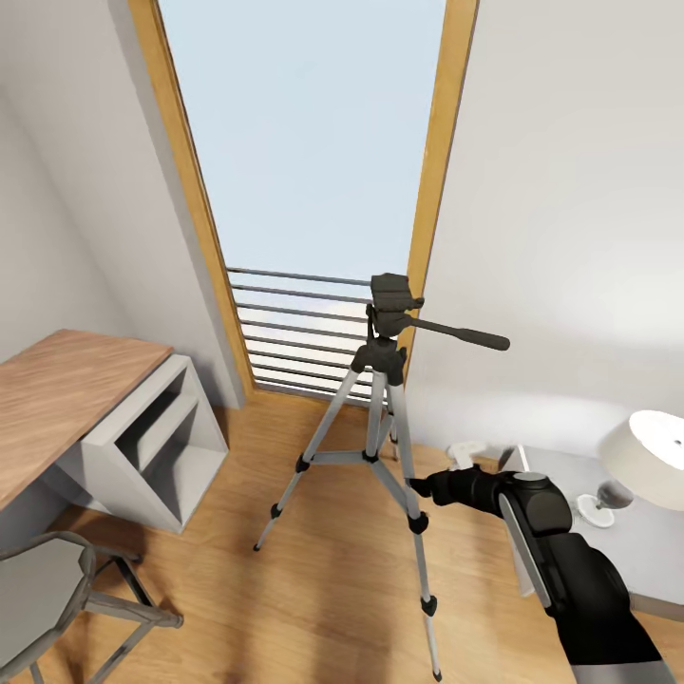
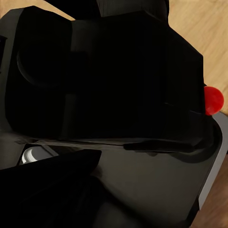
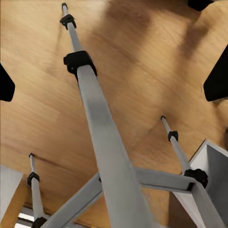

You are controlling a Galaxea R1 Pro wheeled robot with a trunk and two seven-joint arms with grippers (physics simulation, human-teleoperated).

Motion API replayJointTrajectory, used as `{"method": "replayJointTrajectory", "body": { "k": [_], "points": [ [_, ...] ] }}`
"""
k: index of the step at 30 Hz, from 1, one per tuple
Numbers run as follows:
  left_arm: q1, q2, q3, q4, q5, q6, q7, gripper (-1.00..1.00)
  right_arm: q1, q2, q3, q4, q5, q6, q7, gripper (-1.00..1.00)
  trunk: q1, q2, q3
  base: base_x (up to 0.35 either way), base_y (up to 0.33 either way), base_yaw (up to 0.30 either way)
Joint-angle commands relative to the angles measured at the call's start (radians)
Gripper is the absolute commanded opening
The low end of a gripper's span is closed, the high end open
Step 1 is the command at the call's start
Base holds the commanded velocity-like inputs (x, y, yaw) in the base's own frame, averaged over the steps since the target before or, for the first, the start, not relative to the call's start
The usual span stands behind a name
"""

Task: Attach the digital camera to the camera tripod in the bedroom.

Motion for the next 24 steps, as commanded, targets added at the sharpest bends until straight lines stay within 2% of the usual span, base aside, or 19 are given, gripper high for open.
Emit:
{"method": "replayJointTrajectory", "body": {
  "k": [1,3,8,24],
  "points": [
    [0.000,0.000,-0.008,0.000,0.005,-0.002,0.002,-1.00,-0.001,0.007,0.001,-0.001,0.007,0.003,0.008,1.00,0.000,-0.001,-0.001,0.000,0.000,0.000],
    [0.000,0.000,-0.008,0.000,0.005,-0.002,0.002,-1.00,-0.001,0.024,0.001,-0.001,0.006,0.002,0.013,1.00,0.000,-0.001,-0.001,0.000,0.000,0.000],
    [0.000,-0.001,-0.009,0.000,0.004,-0.002,0.002,-1.00,-0.001,0.039,0.002,0.000,0.006,-0.005,0.011,1.00,0.000,-0.001,-0.001,0.000,0.000,0.000],
    [0.000,-0.002,-0.010,0.000,0.002,-0.002,0.002,-1.00,-0.001,0.045,0.000,0.001,0.019,-0.076,0.004,1.00,0.000,-0.001,-0.001,0.000,0.000,0.000]
  ]
}}
